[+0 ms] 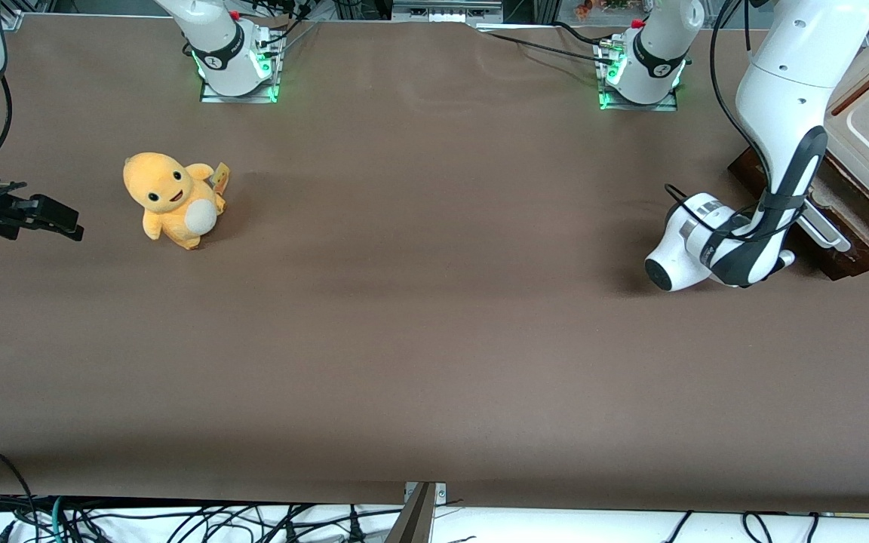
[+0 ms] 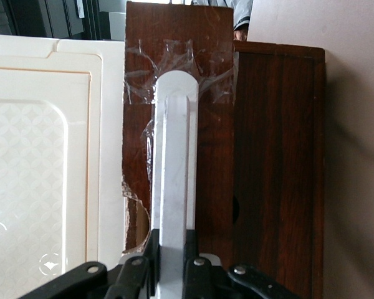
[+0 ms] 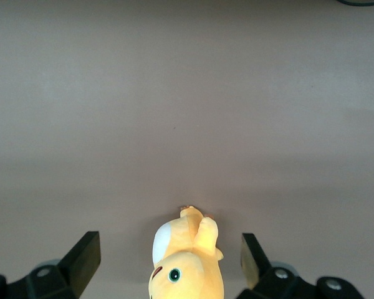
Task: Open lower drawer with left arm only
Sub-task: 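Pull the gripped handle away from the cabinet to slide the drawer out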
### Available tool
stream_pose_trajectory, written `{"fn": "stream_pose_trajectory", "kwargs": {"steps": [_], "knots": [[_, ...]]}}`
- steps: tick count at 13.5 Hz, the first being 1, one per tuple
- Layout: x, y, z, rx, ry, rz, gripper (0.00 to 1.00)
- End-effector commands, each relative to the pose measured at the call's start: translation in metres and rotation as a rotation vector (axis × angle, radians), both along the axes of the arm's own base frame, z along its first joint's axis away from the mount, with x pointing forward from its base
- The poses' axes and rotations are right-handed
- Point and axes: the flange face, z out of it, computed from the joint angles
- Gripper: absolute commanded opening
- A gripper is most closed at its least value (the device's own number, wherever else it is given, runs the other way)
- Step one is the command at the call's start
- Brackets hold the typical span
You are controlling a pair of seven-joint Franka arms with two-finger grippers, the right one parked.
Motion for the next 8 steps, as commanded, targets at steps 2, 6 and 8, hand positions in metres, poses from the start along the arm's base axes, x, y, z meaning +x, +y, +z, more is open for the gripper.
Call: {"fn": "stream_pose_trajectory", "kwargs": {"steps": [2,6,8], "knots": [[0.011,-0.017,0.013,0.02,-0.001,0.001,0.02],[0.014,-0.027,0.016,0.0,-0.008,0.019,0.02],[0.014,-0.032,0.018,0.002,-0.001,0.023,0.02]]}}
